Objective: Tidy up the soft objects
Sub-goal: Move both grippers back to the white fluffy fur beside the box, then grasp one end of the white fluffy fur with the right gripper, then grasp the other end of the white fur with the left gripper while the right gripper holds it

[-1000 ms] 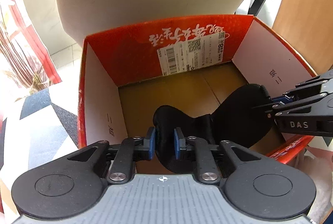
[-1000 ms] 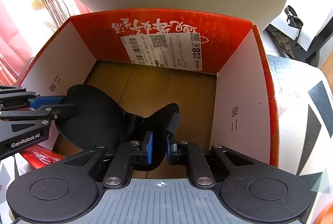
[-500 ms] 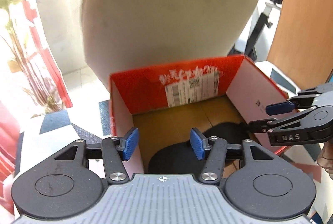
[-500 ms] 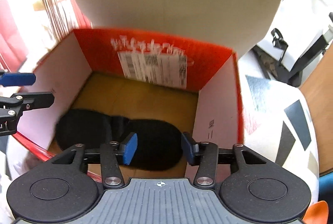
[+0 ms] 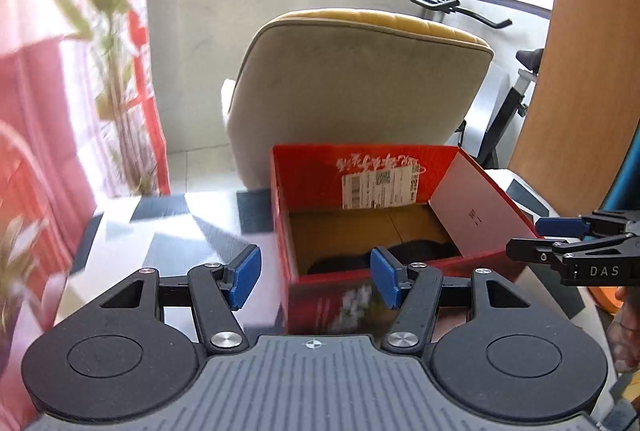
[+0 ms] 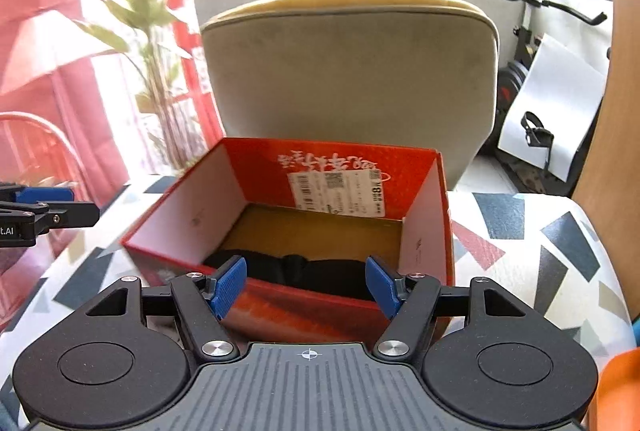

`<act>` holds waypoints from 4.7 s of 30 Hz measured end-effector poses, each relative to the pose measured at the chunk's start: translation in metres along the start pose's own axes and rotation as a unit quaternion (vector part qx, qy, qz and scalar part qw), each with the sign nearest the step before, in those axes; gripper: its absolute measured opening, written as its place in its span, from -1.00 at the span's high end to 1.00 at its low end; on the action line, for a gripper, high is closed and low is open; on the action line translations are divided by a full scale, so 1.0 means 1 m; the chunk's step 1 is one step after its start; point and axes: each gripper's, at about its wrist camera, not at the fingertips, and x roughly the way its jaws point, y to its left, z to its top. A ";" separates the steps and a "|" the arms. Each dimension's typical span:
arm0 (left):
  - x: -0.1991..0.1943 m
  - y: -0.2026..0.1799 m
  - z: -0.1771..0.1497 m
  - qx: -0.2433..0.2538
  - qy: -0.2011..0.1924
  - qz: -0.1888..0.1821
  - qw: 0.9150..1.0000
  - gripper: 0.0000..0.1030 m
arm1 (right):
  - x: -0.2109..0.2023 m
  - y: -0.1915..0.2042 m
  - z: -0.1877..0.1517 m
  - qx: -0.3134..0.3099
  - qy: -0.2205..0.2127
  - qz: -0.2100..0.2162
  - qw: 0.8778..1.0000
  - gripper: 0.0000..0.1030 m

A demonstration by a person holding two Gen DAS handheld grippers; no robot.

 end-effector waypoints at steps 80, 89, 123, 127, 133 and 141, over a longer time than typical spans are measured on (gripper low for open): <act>0.071 0.001 -0.099 -0.094 0.122 -0.032 0.988 -0.26 | 0.019 0.012 -0.070 -0.064 0.054 -0.051 0.995 0.30; 0.072 0.005 -0.098 -0.096 0.115 -0.045 0.988 -0.26 | 0.039 0.007 -0.073 -0.029 0.064 -0.043 0.997 0.61; 0.033 -0.081 -0.080 0.083 0.002 -0.042 0.996 -0.52 | 0.002 0.033 -0.029 0.037 0.033 0.016 0.999 0.79; 0.035 -0.059 -0.077 0.032 -0.002 -0.005 0.999 -0.59 | 0.000 0.030 -0.032 0.040 0.032 0.010 0.999 0.79; 0.045 -0.046 -0.079 0.031 0.013 0.052 0.998 -0.67 | 0.005 0.031 -0.039 0.034 0.040 0.004 0.999 0.79; 0.045 -0.015 -0.080 0.006 0.031 0.086 0.996 -0.65 | 0.015 0.026 -0.049 0.032 0.052 -0.010 0.998 0.80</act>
